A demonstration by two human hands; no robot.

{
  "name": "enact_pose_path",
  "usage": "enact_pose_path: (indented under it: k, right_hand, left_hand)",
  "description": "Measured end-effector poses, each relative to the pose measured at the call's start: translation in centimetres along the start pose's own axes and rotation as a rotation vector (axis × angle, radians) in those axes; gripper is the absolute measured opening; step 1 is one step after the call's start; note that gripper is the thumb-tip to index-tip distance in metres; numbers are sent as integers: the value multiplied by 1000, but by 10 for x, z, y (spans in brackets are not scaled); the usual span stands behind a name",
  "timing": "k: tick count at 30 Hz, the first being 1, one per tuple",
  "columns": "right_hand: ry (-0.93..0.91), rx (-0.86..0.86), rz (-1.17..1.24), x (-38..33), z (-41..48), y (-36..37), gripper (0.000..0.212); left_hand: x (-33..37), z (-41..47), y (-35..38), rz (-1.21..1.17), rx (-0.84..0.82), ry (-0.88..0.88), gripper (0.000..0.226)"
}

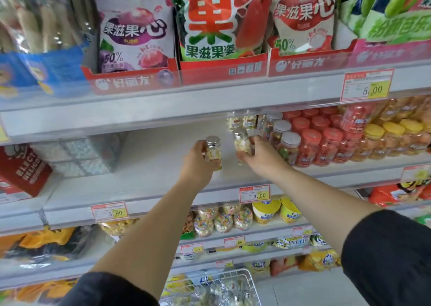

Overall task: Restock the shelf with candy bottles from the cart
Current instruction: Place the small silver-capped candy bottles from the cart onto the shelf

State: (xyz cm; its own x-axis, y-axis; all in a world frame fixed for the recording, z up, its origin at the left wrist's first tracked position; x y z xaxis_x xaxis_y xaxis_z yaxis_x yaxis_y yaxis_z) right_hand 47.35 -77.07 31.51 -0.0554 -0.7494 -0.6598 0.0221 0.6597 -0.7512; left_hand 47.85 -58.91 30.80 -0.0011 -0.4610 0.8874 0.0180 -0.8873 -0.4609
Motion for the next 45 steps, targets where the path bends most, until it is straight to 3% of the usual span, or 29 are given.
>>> enact_pose_path:
  k: [8, 10, 12, 14, 18, 20, 22, 34, 45]
  right_hand:
    - [32, 41, -55, 9, 10, 5, 27]
    - [51, 34, -71, 11, 6, 5, 35]
    - [38, 51, -81, 11, -7, 4, 56]
    - [4, 70, -56, 9, -33, 2, 69]
    - [-150, 105, -215, 9, -80, 5, 55]
    - [-197, 104, -355, 7, -76, 12, 48]
    - [-130, 31, -414, 2, -60, 14, 47]
    - [18, -46, -394, -2, 1, 19, 53]
    - [-33, -28, -401, 5, 20, 22, 50]
  left_hand:
    - [5, 17, 28, 59, -38, 73, 55]
    - [8, 19, 36, 68, -39, 92, 58]
    - [12, 15, 35, 61, -23, 113, 60]
    - [10, 1, 26, 87, 19, 138, 50]
    - [1, -32, 9, 368, -73, 228, 23]
    - [-1, -34, 12, 492, -162, 192, 30]
    - [4, -28, 17, 535, -213, 154, 36]
    - [19, 27, 44, 561, -260, 146, 44]
    - [18, 62, 53, 446, -272, 137, 52]
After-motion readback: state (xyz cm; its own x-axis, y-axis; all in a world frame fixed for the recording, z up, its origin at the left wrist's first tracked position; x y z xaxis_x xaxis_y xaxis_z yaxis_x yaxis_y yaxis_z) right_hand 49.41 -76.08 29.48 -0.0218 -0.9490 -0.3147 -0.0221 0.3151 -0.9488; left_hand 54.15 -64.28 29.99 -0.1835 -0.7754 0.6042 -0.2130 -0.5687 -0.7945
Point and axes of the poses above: each hand's wrist, its own z-axis towards the middle knuckle, its own y-axis out of the palm, x = y × z, the point moved 2 cm from there along z, towards the middle knuckle, and after that the axes turned 4 degrees about -z, right-handed, at the moved point
